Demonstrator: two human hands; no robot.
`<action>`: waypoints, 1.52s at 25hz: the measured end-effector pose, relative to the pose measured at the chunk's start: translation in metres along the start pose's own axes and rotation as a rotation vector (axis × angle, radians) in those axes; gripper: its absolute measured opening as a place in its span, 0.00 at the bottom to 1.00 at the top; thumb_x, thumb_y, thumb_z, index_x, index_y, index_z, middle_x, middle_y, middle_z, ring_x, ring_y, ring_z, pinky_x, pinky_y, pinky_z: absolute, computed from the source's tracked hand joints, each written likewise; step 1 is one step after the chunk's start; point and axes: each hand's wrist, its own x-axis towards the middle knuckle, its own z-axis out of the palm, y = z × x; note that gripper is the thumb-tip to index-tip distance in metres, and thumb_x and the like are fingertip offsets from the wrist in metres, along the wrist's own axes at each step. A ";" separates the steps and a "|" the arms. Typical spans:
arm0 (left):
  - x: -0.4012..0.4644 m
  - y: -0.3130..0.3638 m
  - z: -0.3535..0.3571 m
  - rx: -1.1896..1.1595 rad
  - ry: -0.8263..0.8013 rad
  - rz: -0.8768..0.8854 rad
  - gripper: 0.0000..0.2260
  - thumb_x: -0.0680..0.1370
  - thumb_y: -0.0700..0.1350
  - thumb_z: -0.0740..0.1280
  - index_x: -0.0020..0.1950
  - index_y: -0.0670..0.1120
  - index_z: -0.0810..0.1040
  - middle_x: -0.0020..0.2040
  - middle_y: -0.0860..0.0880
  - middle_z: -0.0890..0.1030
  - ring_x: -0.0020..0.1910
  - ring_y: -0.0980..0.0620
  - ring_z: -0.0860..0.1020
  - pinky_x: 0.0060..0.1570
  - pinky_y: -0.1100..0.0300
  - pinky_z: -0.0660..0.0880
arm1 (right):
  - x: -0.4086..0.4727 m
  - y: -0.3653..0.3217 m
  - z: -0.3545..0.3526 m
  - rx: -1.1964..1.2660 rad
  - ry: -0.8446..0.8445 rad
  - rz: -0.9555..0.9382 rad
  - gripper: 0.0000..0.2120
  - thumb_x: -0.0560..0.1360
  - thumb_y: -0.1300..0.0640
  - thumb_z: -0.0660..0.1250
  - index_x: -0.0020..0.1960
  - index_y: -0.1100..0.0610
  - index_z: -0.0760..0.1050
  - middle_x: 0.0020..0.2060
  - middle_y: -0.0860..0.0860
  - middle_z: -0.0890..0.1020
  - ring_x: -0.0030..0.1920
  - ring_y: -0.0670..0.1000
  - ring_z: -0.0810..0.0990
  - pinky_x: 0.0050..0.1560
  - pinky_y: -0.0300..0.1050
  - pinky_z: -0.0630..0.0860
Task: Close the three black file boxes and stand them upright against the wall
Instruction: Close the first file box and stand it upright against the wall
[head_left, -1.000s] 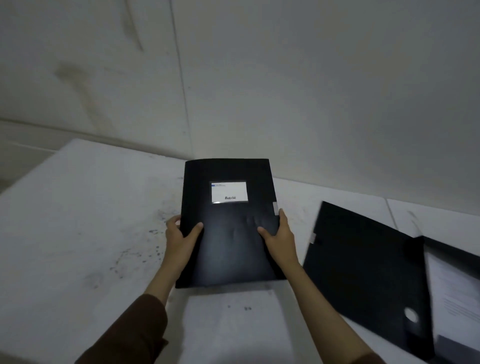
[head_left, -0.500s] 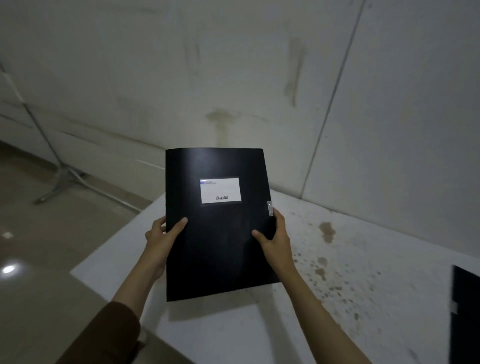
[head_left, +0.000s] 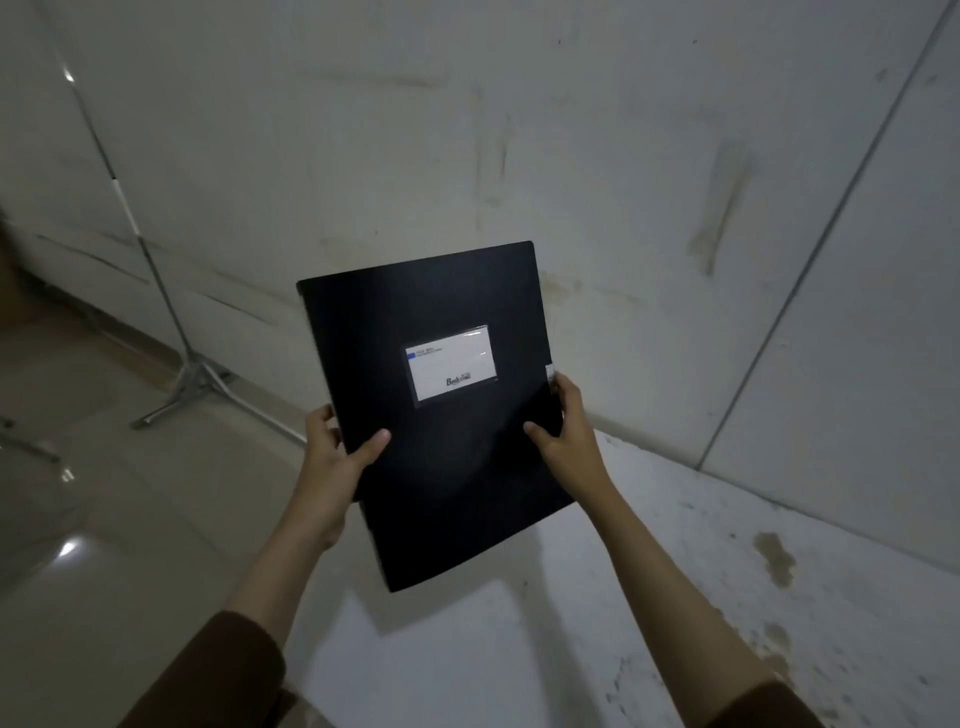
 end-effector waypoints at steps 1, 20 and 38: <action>0.009 -0.001 0.004 -0.010 0.005 0.033 0.24 0.75 0.40 0.67 0.66 0.52 0.59 0.59 0.51 0.72 0.55 0.51 0.75 0.52 0.47 0.76 | 0.013 -0.004 0.005 -0.010 0.007 0.001 0.33 0.73 0.64 0.66 0.73 0.55 0.54 0.71 0.51 0.64 0.71 0.50 0.63 0.69 0.43 0.62; 0.141 -0.102 0.040 0.251 -0.035 0.123 0.27 0.73 0.34 0.67 0.67 0.39 0.57 0.62 0.38 0.68 0.62 0.42 0.71 0.59 0.52 0.72 | 0.113 -0.056 0.133 -0.270 -0.173 -0.217 0.31 0.71 0.58 0.71 0.70 0.49 0.62 0.76 0.54 0.41 0.75 0.62 0.42 0.73 0.67 0.52; 0.226 -0.060 0.101 0.146 -0.035 0.136 0.15 0.79 0.47 0.61 0.66 0.52 0.67 0.56 0.56 0.74 0.54 0.58 0.73 0.46 0.70 0.70 | 0.228 -0.008 0.117 -0.404 -0.108 -0.110 0.32 0.70 0.57 0.72 0.70 0.48 0.63 0.76 0.55 0.44 0.75 0.62 0.50 0.69 0.66 0.61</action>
